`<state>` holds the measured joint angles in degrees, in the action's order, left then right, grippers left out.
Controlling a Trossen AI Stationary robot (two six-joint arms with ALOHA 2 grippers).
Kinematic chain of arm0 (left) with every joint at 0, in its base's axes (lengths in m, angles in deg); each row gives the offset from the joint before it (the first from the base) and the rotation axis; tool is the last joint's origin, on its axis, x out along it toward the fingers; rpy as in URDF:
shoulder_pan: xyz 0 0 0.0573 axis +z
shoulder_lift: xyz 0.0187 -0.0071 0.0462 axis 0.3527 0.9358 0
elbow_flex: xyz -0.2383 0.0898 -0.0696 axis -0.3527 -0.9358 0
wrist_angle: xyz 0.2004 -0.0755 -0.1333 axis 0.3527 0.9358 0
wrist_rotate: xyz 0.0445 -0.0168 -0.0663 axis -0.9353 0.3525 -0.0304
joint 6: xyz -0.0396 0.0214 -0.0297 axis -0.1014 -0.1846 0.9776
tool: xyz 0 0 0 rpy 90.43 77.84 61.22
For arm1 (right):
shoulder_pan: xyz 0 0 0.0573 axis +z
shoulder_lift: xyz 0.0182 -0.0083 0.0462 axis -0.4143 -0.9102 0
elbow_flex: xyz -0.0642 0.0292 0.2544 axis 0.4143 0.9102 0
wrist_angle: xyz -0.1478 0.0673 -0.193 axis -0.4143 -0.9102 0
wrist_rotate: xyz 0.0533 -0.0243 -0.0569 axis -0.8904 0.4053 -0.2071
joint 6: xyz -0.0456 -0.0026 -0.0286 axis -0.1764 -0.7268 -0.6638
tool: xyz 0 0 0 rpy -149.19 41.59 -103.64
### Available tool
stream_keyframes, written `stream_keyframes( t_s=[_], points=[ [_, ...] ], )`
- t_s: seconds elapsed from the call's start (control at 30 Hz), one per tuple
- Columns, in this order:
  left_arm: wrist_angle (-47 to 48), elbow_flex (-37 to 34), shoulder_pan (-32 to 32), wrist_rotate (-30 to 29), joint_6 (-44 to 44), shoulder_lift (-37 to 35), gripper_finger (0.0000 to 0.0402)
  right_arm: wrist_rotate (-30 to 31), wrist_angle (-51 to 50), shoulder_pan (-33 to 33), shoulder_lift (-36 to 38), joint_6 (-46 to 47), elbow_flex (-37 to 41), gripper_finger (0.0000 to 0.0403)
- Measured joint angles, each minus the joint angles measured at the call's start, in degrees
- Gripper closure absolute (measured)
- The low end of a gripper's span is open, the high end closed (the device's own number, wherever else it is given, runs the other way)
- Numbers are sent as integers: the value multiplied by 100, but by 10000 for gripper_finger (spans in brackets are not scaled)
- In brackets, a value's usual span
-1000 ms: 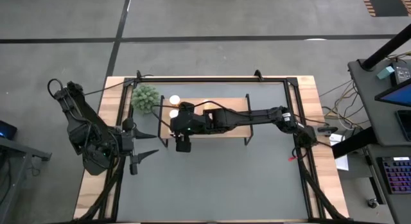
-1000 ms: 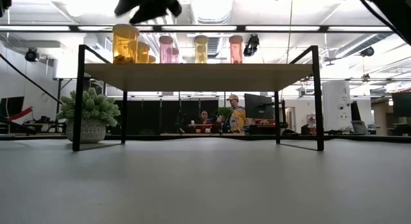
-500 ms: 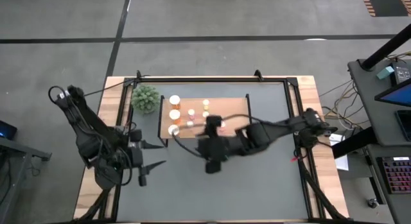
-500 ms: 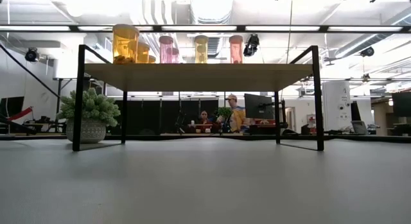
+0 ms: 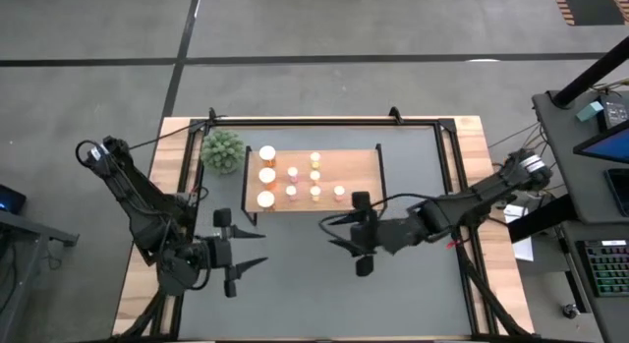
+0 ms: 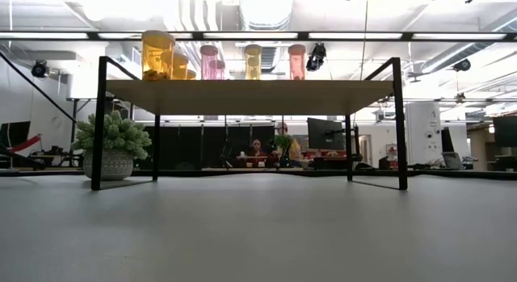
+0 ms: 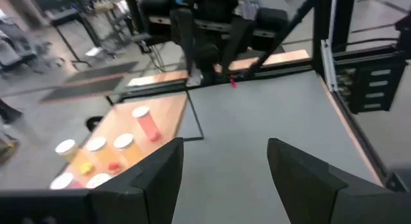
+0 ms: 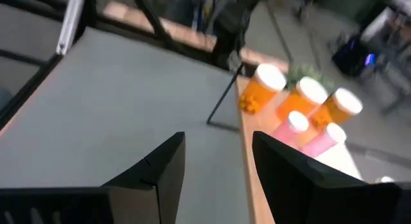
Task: Pick and place medicine bottles onto shelf by color
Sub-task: Move the orange pill bottle to align with the other orange pill bottles on the shelf
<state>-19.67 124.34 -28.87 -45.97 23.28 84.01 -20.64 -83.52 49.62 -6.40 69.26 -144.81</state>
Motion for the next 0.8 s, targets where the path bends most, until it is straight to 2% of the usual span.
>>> stream_keyframes(
  t_s=[0.07, 0.23, 0.3, 0.43, 0.53, 0.6, 0.7, 0.8],
  points=[
    [-55, 5, 161, 295, 3, 38, 196, -96, 808, -65, 322, -294, 659, 231],
    [-185, 9, 748, 963, -43, 138, 229, -1233, 2897, -426, 993, -791, 2034, 231],
    [-188, 9, 1006, 1354, -48, 97, 251, -1358, 3363, -575, 1260, -888, 2385, 231],
    [203, 142, 1447, 1739, -17, -18, 309, -1366, 3644, -816, 1739, -1041, 2854, 231],
    [936, 349, 1750, 1924, 129, -93, 362, -1366, 3630, -893, 2057, -1051, 3082, 231],
    [1564, 507, 1959, 2263, 365, -107, 390, -1378, 3654, -896, 2228, -1071, 3164, 231],
    [2114, 596, 2269, 2730, 503, -99, 395, -1382, 3607, -894, 2418, -1123, 3289, 231],
    [2579, 555, 2542, 2888, 515, -94, 400, -1380, 3603, -896, 2525, -1166, 3439, 231]
  ],
)
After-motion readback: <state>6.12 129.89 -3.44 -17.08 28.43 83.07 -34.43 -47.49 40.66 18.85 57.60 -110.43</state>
